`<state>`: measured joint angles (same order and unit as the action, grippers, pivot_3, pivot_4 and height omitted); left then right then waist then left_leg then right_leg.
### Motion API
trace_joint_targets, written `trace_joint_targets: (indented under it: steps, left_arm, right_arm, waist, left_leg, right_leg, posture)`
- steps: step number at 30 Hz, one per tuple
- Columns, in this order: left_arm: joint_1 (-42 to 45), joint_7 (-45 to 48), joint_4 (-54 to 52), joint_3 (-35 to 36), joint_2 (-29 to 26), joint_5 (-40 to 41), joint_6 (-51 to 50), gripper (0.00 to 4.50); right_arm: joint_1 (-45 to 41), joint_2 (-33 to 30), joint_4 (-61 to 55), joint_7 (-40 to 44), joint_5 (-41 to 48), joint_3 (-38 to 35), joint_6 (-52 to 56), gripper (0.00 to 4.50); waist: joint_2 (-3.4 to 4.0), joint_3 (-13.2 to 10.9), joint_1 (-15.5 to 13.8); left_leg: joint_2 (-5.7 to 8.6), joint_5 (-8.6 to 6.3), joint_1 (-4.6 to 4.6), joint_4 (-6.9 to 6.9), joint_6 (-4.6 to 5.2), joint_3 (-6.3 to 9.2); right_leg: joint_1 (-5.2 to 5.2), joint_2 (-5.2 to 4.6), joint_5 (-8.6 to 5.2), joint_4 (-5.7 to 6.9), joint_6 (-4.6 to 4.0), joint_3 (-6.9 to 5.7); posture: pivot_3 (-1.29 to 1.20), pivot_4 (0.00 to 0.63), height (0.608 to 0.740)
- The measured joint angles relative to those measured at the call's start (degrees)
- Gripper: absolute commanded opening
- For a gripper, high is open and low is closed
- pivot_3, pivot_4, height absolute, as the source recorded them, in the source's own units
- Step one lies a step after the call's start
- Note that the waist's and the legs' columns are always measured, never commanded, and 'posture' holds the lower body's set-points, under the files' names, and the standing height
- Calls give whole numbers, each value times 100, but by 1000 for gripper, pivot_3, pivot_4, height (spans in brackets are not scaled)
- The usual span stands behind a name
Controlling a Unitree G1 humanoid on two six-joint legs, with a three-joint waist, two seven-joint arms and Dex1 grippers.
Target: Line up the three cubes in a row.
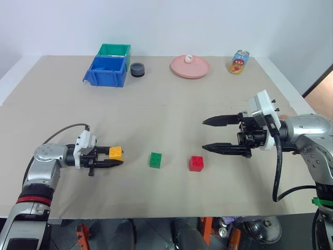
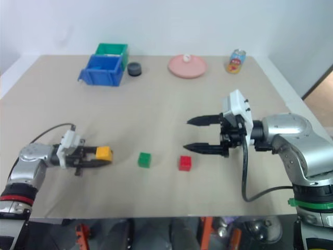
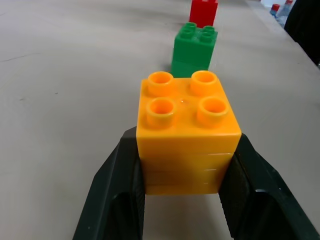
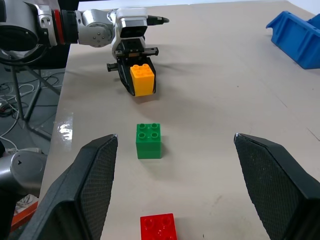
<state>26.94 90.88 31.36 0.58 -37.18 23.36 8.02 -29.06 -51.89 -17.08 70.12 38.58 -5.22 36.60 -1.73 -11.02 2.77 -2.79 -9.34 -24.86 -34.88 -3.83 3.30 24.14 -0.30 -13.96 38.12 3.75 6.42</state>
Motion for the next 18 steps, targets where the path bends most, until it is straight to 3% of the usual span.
trace_joint_targets:
  steps: [18]
  left_arm:
    - [-97,9,139,-245,-52,10,173,1344]
  right_arm:
    - [205,-262,-70,205,52,-136,-58,3846]
  waist:
    - [0,0,-3]
  left_leg:
    - [-2,1,1,-2,1,0]
  right_leg:
    - [0,1,5,3,3,-2]
  posture:
    - [0,150,740]
